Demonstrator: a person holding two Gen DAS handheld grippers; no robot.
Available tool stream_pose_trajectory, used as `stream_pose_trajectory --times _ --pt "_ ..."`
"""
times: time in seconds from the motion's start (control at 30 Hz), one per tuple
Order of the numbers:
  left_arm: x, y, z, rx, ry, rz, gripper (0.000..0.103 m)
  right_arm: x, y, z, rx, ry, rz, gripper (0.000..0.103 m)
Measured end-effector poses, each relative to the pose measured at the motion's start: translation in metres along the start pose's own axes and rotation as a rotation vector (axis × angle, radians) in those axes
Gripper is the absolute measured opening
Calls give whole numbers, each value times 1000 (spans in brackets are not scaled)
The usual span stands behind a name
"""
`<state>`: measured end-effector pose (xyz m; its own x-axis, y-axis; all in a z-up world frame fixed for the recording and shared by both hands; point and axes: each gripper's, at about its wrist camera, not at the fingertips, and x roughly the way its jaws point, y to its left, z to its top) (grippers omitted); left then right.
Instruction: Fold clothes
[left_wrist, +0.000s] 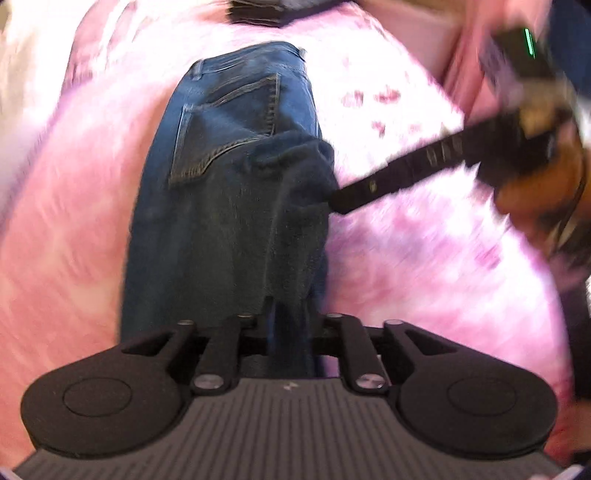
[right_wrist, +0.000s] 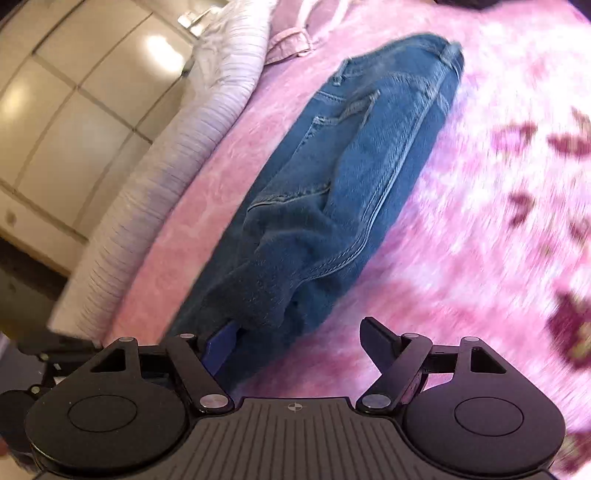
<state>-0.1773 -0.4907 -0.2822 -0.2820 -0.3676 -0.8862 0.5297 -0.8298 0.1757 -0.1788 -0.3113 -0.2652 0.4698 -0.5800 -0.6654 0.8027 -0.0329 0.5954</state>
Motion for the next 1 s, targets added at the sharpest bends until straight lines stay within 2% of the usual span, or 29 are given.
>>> stream_pose_trajectory --times 0.07,0.13,0.17,0.27,0.37,0.43,0.5,0.6,0.67,0.7,0.77,0.83,0.87,0.93,1.0 --pt "11 -14 3 95 23 86 16 1 0 1 -3 7 -22 78" --pt "18 -17 5 124 28 107 13 2 1 -1 -11 17 -38 78" --pt "17 -13 6 94 23 102 7 0 3 -7 -25 25 -45 78" --pt "0 16 3 -110 -27 28 3 7 14 -20 -83 62 -45 78" --pt "-11 41 -6 -256 -72 -59 1 21 25 -26 -95 69 -37 79" --pt "-13 52 -7 -306 -88 -90 1 33 28 -24 -63 33 -43 79" --pt "-14 55 -7 -313 -93 -102 1 47 31 -19 -30 -12 -64 80" --pt "-16 52 -6 -284 -84 -93 1 61 35 -15 -54 -63 -134 79" --pt "-15 48 -5 -252 -79 -98 1 54 38 -14 -105 -103 -244 79" --pt "-14 43 -5 -220 -75 -101 2 42 36 -14 -99 -126 -316 79" --pt "-10 29 -6 -128 -61 -108 2 11 23 -17 -37 -155 -362 79" --pt "-4 12 -8 -35 -31 -110 1 -10 15 -22 3 -163 -417 71" --pt "0 4 -10 6 -14 -113 1 -18 8 -24 50 -156 -435 62" --pt "6 -8 -13 63 10 -115 1 -29 -8 -26 140 -138 -449 61" --pt "9 -20 -16 133 17 -79 3 -33 -15 -25 163 -119 -384 61"
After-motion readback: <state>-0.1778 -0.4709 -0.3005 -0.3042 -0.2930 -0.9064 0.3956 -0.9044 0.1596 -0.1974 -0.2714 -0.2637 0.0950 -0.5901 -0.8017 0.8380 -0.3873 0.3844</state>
